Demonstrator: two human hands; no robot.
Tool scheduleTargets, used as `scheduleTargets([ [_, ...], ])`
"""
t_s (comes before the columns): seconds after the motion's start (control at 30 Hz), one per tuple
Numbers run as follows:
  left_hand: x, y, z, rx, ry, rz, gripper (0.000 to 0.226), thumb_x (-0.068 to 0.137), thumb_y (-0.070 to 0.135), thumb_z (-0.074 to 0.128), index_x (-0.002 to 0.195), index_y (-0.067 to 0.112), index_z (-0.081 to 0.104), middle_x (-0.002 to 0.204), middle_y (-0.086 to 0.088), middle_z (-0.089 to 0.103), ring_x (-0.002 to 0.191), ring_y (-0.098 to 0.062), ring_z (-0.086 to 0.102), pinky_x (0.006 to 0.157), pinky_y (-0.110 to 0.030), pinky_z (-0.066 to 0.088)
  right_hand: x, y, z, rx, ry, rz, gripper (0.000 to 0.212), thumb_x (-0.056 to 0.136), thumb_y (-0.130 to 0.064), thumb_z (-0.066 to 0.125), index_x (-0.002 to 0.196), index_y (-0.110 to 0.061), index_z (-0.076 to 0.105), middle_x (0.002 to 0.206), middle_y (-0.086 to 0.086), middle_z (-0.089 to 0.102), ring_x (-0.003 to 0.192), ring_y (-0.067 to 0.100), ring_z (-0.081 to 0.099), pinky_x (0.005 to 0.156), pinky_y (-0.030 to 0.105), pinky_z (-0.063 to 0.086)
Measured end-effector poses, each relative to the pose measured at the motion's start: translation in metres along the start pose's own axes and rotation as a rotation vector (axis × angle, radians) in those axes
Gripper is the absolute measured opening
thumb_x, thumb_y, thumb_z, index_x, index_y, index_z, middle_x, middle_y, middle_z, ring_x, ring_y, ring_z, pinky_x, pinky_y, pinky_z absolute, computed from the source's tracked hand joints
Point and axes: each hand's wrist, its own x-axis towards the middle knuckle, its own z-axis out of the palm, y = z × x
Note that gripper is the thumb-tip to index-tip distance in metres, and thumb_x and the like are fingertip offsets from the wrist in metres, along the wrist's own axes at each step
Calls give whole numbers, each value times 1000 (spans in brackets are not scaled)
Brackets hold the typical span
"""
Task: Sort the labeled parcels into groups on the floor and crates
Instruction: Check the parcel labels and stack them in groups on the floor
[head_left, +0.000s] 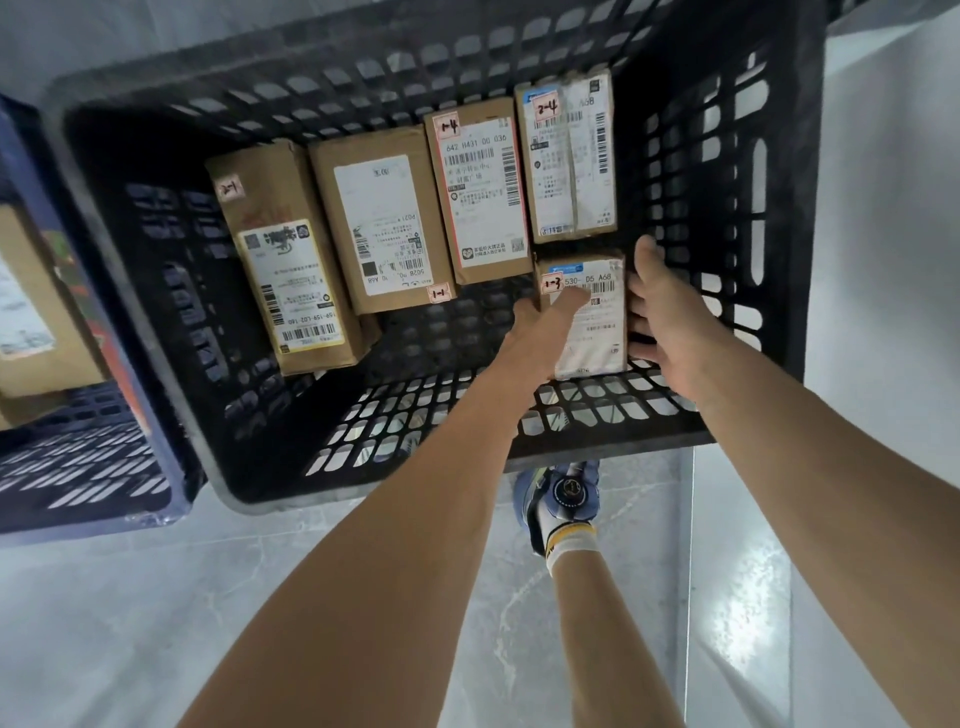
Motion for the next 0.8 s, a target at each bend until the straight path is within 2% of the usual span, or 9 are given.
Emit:
scheduleTargets([
  [0.07,-1,3,-1,6,-13,-19,78,92,63,55,156,24,34,155,-3,46,138,-28,44,104,-42,34,3,0,3,-10,3,-1,58,100,-76,29,109,-35,70,105,-9,74,102,11,67,83,32,46],
  [0.17,2,6,-3,24,-31,-33,68,93,62,54,149,24,47,150,-4,53,132,-26,50,109,-44,38,9,3,4,-19,3,-14,62,99,-78,29,115,-35,70,121,-3,73,105,13,66,98,39,47],
  [0.27,2,8,-5,25,-55,-23,59,99,54,52,147,20,51,147,-6,56,130,-26,53,103,-38,39,12,0,5,-67,1,-17,68,99,-78,27,125,-32,70,129,-1,72,114,17,64,109,43,44],
  [0.37,1,8,-6,65,-61,-18,63,95,58,54,147,22,52,146,-4,56,127,-25,54,94,-37,39,13,-10,10,-101,-7,15,82,93,-85,24,141,-31,61,144,2,62,132,23,55,114,49,39],
  [0.47,0,7,-6,53,-51,-32,69,88,63,55,145,25,53,146,-2,56,127,-25,53,94,-39,39,11,-15,15,-132,-28,7,80,96,-82,21,147,-31,56,138,1,65,128,23,58,115,49,40],
  [0.53,1,8,-5,25,-45,-35,65,91,60,55,145,24,53,145,-2,56,127,-25,53,91,-38,38,14,-13,17,-118,-16,-6,78,99,-80,22,147,-30,57,137,2,66,128,23,60,114,47,43],
  [0.63,4,7,-6,-7,-40,-41,59,96,55,55,145,22,53,144,-3,57,127,-23,53,82,-35,36,14,-10,20,-79,-14,-3,73,102,-74,21,140,-28,62,123,0,67,112,19,63,98,39,50],
  [0.7,4,6,-6,-29,-44,-47,58,97,53,54,146,22,52,146,-3,57,128,-23,52,88,-36,34,14,-7,22,-73,-6,-6,75,101,-76,21,141,-29,62,133,0,68,122,21,62,105,44,49],
  [0.8,2,5,-4,-65,-27,-27,58,99,50,54,149,22,49,147,-1,54,126,-21,51,95,-34,33,11,-1,19,-49,11,-24,76,99,-79,22,140,-31,64,140,2,67,134,23,58,119,53,36],
])
